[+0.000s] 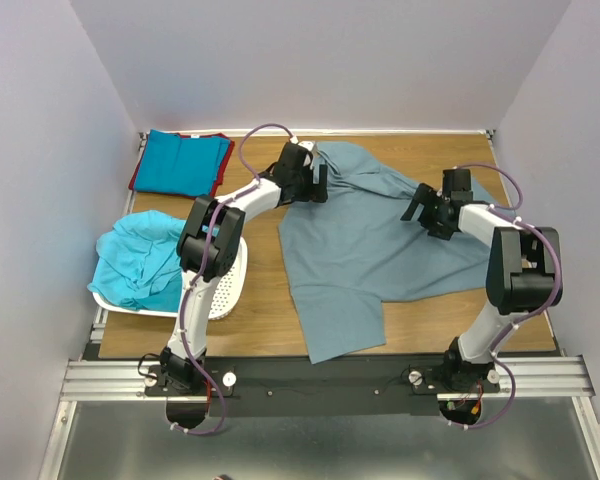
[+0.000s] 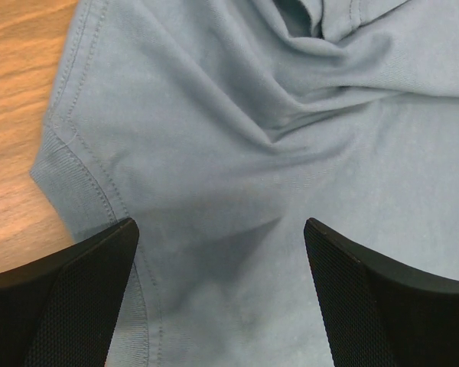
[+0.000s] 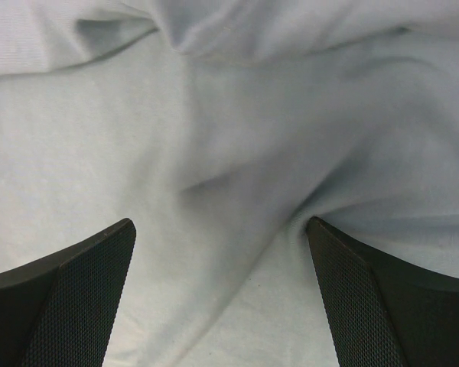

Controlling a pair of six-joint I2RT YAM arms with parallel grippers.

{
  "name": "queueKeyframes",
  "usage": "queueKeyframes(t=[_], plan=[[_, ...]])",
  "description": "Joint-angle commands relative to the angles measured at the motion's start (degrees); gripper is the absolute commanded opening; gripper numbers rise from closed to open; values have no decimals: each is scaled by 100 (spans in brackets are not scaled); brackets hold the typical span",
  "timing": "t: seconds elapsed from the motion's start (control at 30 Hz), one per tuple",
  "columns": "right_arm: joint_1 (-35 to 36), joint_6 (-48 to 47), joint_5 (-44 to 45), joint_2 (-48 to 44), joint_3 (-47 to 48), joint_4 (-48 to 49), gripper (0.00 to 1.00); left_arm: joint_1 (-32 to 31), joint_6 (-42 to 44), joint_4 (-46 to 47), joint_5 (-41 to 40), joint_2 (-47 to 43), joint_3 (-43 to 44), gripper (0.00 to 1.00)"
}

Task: Fold and stack the t-shirts
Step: Flatten the tshirt out

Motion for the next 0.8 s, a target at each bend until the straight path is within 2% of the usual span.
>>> queueKeyframes(t=[0.0,0.33,0.6,0.77], plan=[[251,208,-395,429,148,-45,100,132,82,-379,-95,295,135,97],[611,358,-422,895,614,-27,99,553,12,-563,2,550,750,97],[700,314,-650,1150,1229,-45,100,782,205,-1161,-191,946,2084,97],[700,95,-712,1099,1703,-115,100,721,399,-995,-244,482,2324,97]])
